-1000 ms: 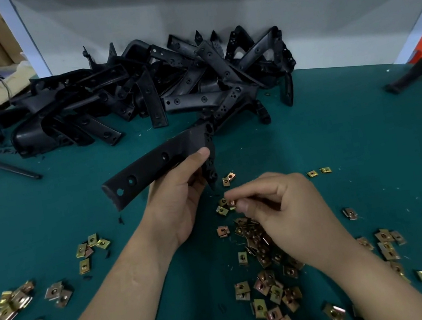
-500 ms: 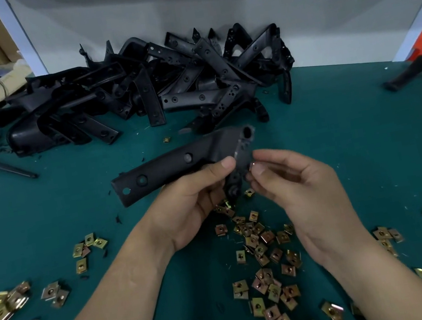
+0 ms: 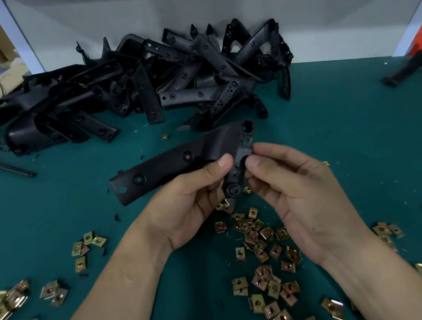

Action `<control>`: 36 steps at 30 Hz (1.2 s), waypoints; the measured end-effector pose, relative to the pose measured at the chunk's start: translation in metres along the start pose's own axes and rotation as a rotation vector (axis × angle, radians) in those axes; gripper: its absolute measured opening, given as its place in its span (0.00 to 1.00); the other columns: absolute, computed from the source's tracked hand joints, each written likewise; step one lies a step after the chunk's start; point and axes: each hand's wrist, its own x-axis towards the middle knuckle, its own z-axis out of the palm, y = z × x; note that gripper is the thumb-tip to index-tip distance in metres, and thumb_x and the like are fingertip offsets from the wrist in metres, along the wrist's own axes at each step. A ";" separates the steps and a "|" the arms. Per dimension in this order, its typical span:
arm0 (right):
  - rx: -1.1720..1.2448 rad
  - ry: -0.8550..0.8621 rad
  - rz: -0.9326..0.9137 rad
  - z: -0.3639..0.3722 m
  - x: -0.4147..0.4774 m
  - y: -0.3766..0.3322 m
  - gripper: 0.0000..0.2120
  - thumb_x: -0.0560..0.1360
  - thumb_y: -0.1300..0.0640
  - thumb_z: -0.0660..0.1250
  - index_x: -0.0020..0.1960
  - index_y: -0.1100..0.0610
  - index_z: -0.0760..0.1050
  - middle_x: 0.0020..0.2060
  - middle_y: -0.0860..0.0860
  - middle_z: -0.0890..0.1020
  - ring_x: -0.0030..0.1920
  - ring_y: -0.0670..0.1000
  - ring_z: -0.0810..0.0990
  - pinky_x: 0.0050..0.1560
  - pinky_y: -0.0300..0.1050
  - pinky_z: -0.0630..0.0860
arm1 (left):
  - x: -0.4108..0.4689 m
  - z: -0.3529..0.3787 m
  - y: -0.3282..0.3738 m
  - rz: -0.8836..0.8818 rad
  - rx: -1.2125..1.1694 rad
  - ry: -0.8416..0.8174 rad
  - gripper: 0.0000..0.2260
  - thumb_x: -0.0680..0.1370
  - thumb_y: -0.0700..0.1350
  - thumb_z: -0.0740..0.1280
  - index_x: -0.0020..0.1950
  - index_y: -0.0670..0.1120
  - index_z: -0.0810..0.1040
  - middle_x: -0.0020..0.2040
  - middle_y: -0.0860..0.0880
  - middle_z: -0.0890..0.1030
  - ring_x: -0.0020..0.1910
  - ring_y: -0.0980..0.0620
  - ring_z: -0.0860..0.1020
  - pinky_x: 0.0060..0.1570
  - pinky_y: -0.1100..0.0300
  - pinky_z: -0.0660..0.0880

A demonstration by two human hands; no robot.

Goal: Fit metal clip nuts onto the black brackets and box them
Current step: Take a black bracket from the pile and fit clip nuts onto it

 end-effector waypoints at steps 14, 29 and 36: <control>0.094 -0.060 0.054 0.007 -0.006 0.004 0.20 0.68 0.62 0.75 0.59 0.63 0.79 0.48 0.58 0.86 0.48 0.52 0.85 0.51 0.41 0.81 | 0.002 -0.001 0.001 0.015 -0.024 0.056 0.14 0.68 0.47 0.77 0.52 0.44 0.87 0.47 0.47 0.85 0.42 0.54 0.82 0.44 0.67 0.79; -0.082 -0.136 0.069 0.005 -0.008 0.000 0.21 0.67 0.55 0.76 0.58 0.62 0.81 0.51 0.64 0.84 0.50 0.53 0.82 0.53 0.44 0.79 | -0.001 -0.002 -0.002 -0.036 0.045 0.018 0.27 0.62 0.53 0.83 0.56 0.42 0.86 0.59 0.38 0.80 0.56 0.41 0.77 0.66 0.50 0.70; -0.149 -0.136 0.038 0.010 -0.011 0.002 0.16 0.68 0.52 0.76 0.54 0.55 0.84 0.43 0.54 0.82 0.45 0.47 0.78 0.44 0.40 0.73 | -0.003 -0.001 -0.003 0.006 0.056 -0.085 0.24 0.69 0.53 0.79 0.59 0.40 0.84 0.57 0.40 0.84 0.52 0.47 0.84 0.54 0.55 0.81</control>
